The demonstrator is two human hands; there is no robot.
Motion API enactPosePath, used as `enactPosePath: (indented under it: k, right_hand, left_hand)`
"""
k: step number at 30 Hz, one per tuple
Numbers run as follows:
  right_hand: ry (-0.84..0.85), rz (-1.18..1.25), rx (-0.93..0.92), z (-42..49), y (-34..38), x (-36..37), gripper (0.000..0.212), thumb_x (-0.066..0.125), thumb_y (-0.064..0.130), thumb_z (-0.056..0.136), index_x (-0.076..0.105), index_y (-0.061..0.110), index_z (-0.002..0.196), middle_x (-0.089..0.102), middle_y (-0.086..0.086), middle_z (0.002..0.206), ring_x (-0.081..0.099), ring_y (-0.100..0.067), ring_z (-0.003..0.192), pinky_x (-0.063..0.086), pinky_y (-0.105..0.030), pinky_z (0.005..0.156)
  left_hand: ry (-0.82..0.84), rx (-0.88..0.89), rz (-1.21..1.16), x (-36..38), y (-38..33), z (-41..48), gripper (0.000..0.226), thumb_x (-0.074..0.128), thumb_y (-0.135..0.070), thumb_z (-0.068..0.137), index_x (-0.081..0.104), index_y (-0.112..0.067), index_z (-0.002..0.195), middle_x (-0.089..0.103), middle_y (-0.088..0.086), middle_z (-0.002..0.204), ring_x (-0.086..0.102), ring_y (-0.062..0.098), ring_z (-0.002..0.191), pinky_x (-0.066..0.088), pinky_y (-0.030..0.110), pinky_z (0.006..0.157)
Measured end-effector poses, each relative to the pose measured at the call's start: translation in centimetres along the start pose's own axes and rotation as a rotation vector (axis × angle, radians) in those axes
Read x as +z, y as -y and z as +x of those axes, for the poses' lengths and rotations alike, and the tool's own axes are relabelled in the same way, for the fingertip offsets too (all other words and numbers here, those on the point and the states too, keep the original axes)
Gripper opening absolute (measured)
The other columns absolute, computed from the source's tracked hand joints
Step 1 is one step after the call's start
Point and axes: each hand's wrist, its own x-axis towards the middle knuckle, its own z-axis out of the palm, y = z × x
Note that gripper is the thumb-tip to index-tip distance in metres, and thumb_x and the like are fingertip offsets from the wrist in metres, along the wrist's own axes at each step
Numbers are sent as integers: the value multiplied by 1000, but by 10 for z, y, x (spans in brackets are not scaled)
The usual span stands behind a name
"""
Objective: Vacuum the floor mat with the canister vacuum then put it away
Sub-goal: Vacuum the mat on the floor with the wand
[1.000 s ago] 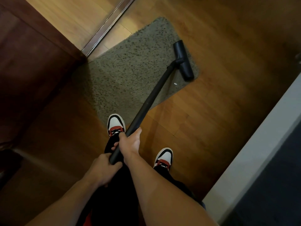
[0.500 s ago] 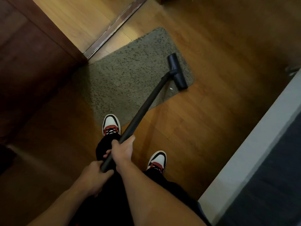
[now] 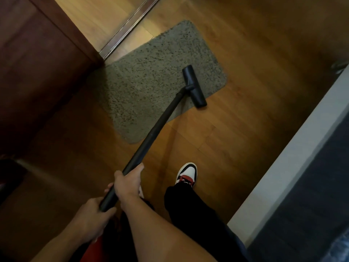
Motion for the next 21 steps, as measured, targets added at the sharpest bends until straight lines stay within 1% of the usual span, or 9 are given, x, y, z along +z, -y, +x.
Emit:
enactPosePath:
  k: [3,4,6,9,10,12,14,17,21]
  right_hand:
    - [-8,-1,-8,-4,-7,5,52,51,6,99,21,28,136,58,-10,91,61,-12,52,59,-30,52]
    - [-13,-9,-12,-6,-10,9,50,51,6,99,22,28,134,58,-11,93,60,-12,52,59,-29,52]
    - [-22,-12,-14,-8,-20,19,48,51,7,99,23,29,132,60,-14,98,61,-12,54,59,-29,52]
    - [0,0,-4,-9,-35,38,48,51,8,100,22,30,131,59,-14,98,61,-12,55,60,-30,55]
    - [-3,-2,-5,-11,-37,44,49,51,8,100,22,30,132,59,-13,98,60,-12,55,60,-30,56]
    - [-13,1,-5,-12,-44,54,52,51,7,100,21,30,135,58,-13,100,60,-12,55,60,-30,55]
    - [-14,-1,-18,-11,-47,60,54,51,8,100,20,30,138,59,-14,101,60,-12,55,60,-30,54]
    - [-33,0,-40,-5,-47,61,54,50,10,100,19,31,139,61,-14,99,61,-14,56,57,-27,51]
    - [-74,20,-73,3,-38,48,50,50,9,100,23,31,135,61,-13,94,62,-16,55,60,-32,53]
  left_hand:
    - [23,0,-13,-4,14,7,9,64,-9,89,62,-1,92,58,11,59,51,22,47,39,30,54]
    - [32,-3,-14,-7,19,9,10,65,-11,88,63,-2,92,59,10,60,52,22,50,39,31,57]
    - [40,4,-13,-15,31,9,11,68,-14,86,65,-3,89,60,7,60,53,22,54,40,31,61]
    - [42,10,-16,-29,50,8,15,71,-19,80,64,-6,81,59,5,59,53,21,57,38,32,63]
    - [44,14,-27,-33,57,9,14,71,-18,81,64,-6,79,58,5,59,52,22,57,38,32,63]
    - [35,30,-24,-37,68,10,13,70,-12,84,61,-7,76,54,5,57,49,20,54,35,31,62]
    - [21,44,-9,-38,74,13,17,68,-10,86,57,-8,72,49,4,54,44,20,50,33,31,59]
    - [27,67,-8,-38,74,21,19,65,-8,87,54,-8,71,46,7,54,42,21,47,33,32,57]
    - [67,105,-32,-29,59,30,20,61,-7,91,53,-4,73,47,7,49,42,20,35,35,29,45]
